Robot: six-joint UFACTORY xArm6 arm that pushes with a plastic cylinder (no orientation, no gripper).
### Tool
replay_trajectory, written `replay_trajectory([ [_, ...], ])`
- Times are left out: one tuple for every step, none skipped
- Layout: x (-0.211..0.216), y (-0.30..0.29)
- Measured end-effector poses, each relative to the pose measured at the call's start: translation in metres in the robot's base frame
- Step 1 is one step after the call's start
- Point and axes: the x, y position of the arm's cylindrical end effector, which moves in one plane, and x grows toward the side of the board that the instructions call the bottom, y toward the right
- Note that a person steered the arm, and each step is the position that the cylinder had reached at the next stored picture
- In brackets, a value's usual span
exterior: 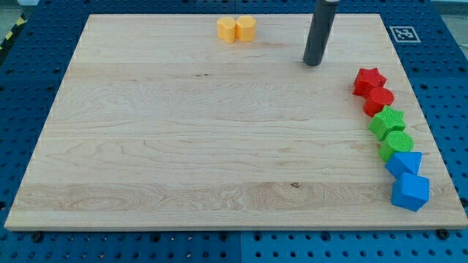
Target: Slightly touch the yellow heart
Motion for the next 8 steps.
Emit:
replay_trajectory([
  [0.003,-0.058],
  [-0.005,-0.11],
  [-0.017,-0.143],
  [-0.049,-0.17],
  [-0.066,-0.175],
  [-0.091,-0.175],
  [-0.119,-0.175],
  [-0.138,-0.175],
])
